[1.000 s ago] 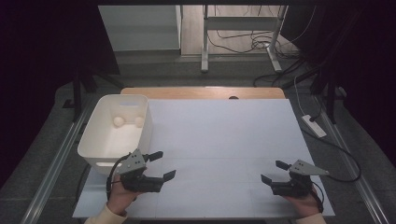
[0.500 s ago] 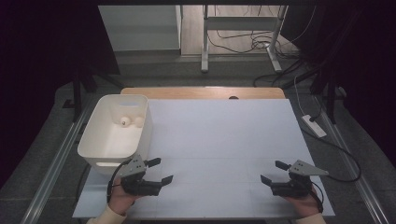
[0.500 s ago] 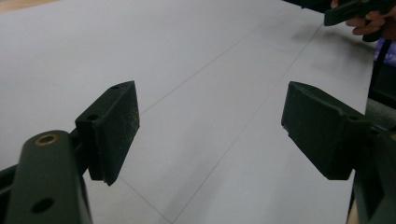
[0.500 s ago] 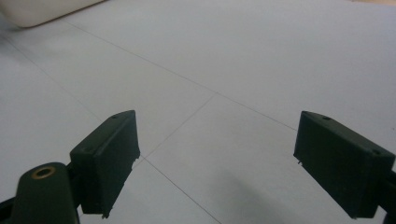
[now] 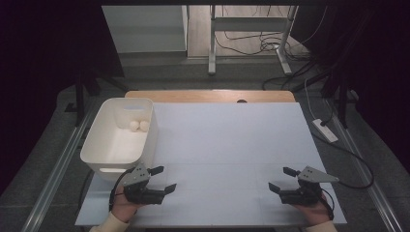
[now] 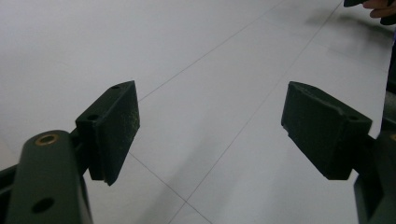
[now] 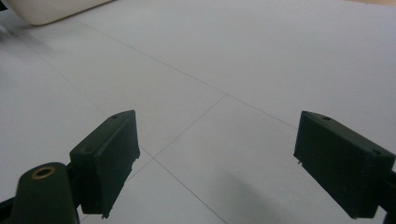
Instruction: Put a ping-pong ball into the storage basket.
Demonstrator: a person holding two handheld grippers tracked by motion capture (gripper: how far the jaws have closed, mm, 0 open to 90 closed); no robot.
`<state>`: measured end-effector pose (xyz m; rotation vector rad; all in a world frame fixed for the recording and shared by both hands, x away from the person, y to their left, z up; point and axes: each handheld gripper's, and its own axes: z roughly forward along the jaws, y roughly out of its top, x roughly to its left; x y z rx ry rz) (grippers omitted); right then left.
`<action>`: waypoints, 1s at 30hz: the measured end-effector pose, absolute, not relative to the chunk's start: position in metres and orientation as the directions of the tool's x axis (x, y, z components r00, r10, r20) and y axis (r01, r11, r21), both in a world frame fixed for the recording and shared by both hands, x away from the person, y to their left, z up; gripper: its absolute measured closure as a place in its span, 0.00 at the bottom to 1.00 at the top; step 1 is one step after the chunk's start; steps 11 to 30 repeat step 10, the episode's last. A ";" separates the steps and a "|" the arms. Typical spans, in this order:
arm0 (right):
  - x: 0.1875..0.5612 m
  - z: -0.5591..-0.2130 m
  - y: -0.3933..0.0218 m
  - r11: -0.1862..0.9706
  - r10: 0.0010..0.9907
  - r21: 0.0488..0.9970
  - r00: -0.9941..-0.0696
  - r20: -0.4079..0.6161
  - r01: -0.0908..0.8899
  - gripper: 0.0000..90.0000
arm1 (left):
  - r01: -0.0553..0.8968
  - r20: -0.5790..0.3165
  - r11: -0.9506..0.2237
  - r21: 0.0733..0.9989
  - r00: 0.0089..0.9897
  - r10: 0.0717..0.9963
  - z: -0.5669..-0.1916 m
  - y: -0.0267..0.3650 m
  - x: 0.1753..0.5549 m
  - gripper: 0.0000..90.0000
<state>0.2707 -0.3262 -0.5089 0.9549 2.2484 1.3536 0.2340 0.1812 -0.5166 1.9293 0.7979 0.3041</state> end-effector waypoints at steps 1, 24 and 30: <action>0.271 -0.509 -0.326 0.318 0.698 0.874 -0.715 0.046 0.367 0.16 | 0.399 -0.124 -0.299 0.867 0.754 0.646 -0.517 0.180 0.234 0.23; 0.269 -0.508 -0.326 0.316 0.687 0.879 -0.725 0.049 0.358 0.16 | 0.394 -0.119 -0.306 0.867 0.759 0.640 -0.517 0.178 0.234 0.22; 0.269 -0.508 -0.326 0.316 0.687 0.879 -0.725 0.049 0.358 0.16 | 0.394 -0.119 -0.306 0.867 0.759 0.640 -0.517 0.178 0.234 0.22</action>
